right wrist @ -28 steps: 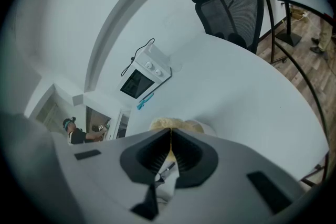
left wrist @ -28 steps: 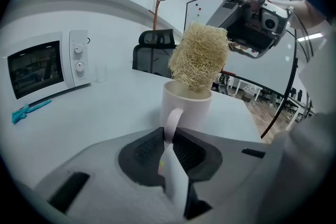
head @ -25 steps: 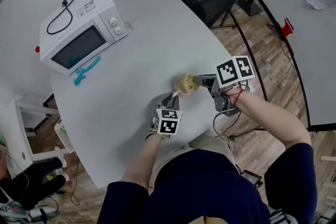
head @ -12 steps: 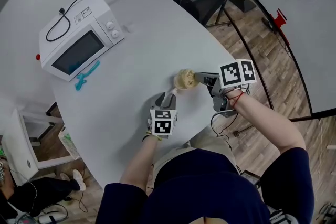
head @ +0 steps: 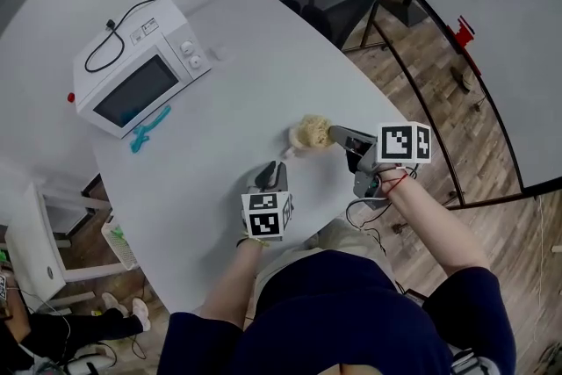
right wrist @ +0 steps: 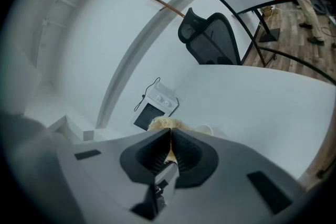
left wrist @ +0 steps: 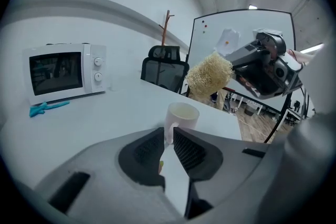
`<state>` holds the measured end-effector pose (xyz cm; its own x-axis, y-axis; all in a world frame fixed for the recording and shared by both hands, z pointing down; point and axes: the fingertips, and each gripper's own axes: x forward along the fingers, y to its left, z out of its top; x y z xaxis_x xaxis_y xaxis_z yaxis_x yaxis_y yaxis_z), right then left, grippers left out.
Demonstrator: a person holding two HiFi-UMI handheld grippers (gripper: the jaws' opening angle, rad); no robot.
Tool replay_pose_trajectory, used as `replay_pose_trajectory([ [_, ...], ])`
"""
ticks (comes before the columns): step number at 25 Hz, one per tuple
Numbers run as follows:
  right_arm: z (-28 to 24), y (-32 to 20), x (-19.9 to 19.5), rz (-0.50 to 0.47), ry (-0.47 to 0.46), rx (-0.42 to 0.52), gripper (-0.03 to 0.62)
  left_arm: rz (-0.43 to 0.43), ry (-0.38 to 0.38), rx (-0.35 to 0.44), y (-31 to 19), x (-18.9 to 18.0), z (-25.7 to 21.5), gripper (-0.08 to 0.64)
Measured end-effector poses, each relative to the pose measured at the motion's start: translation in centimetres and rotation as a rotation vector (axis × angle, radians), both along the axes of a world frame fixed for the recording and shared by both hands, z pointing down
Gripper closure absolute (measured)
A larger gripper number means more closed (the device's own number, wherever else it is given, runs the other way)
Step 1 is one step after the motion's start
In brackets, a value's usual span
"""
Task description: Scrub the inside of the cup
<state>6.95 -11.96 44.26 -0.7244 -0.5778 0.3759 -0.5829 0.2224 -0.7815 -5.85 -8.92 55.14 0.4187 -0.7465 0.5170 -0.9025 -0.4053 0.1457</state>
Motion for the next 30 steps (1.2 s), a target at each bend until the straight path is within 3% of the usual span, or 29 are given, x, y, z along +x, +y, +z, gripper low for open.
replay_pose_trajectory([
  [5, -0.8, 1.2, 0.8, 0.046, -0.067, 0.047, 0.561, -0.036, 0.010, 0.012, 1.1, 0.3, -1.4, 0.514],
  [16, -0.9, 6.1, 3.1, 0.028, -0.146, 0.082, 0.560, -0.137, 0.013, 0.021, 4.8, 2.0, -3.8, 0.538],
  [30, -2.2, 11.9, 6.4, -0.063, -0.076, 0.247, 0.561, -0.218, 0.061, 0.053, 10.8, 6.6, -5.8, 0.540],
])
